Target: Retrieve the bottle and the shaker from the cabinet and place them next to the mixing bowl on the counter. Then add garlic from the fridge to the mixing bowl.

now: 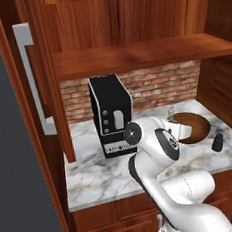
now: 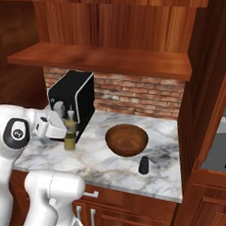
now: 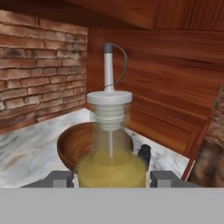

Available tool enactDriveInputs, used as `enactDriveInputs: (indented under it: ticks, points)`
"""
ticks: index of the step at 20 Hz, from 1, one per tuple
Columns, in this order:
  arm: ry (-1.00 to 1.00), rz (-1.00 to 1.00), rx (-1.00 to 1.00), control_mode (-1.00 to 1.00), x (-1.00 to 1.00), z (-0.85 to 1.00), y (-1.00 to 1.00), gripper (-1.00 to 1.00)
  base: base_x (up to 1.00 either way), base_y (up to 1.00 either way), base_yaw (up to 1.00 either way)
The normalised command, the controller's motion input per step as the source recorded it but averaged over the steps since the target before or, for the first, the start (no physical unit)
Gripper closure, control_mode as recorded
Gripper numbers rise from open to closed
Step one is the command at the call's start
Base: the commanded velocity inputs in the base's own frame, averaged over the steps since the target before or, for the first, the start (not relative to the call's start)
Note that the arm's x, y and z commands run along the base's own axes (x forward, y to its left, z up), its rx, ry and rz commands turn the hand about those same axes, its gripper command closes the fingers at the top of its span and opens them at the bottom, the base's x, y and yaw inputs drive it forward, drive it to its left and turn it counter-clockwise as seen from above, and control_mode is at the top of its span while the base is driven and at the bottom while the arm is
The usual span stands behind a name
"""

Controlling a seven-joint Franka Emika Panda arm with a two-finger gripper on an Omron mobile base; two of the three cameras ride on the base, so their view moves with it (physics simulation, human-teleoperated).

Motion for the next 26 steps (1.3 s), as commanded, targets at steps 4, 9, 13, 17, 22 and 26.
enactDriveInputs:
  ticks: [4,9,13,17,22,26]
  points:
    - [-0.03,-0.01,0.0,-1.0,0.13,-0.32,-0.25,1.0,0.0,0.0,0.0]
    - [-0.03,0.0,0.0,-1.0,0.08,-0.17,-0.32,1.0,0.0,0.0,0.0]
    - [-0.04,0.0,-0.01,-1.0,0.22,-0.29,-0.04,1.0,0.0,0.0,0.0]
    - [-0.04,0.0,-0.03,-1.0,0.16,-0.35,0.0,1.0,0.0,0.0,0.0]
    - [-0.04,0.0,-0.02,-1.0,0.19,-0.27,0.0,1.0,0.0,0.0,0.0]
    - [-0.09,0.0,0.0,-1.0,0.23,-0.13,0.0,1.0,0.0,0.0,0.0]
